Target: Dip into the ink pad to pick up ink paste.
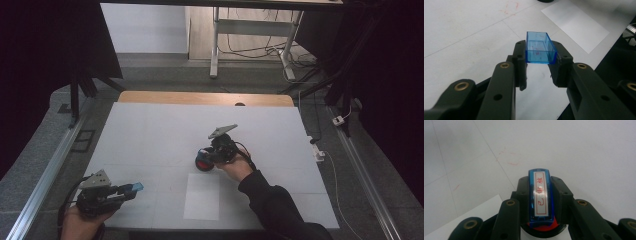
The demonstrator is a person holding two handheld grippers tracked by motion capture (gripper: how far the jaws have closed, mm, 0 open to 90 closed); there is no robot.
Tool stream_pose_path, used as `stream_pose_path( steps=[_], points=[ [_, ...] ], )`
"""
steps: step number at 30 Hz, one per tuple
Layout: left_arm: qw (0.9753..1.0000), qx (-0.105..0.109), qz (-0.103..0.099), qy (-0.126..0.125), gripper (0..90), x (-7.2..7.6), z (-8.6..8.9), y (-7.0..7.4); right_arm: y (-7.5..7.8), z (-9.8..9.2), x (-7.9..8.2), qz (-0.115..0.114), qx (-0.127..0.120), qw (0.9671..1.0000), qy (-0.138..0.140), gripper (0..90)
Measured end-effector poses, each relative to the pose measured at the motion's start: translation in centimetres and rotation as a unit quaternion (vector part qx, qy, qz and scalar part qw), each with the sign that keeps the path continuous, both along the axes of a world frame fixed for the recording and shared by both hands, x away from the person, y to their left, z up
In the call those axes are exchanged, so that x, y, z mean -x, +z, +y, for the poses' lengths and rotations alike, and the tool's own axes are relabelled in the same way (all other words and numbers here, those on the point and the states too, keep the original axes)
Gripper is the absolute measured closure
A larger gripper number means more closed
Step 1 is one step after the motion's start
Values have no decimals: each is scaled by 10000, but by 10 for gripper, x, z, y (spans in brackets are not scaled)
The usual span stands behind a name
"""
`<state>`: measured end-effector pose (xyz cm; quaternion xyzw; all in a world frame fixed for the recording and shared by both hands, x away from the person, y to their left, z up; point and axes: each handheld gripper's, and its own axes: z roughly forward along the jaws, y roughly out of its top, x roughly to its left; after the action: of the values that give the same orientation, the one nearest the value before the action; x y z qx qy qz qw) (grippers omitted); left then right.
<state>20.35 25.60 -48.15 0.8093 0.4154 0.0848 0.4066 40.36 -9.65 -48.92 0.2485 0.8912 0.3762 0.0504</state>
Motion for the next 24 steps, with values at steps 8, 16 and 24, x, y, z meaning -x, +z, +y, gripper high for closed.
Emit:
stream_pose_path(
  steps=[8,16,24],
  points=[
    [10000,-5,5,-8,684,0,0,0,2,8,9,-352,293,9989,58,711],
    [10000,0,5,-22,684,0,0,0,3,14,17,-722,575,9956,154,710],
    [9999,105,46,-102,684,-1,1,0,1,5,10,-389,198,9990,110,707]
  ],
)
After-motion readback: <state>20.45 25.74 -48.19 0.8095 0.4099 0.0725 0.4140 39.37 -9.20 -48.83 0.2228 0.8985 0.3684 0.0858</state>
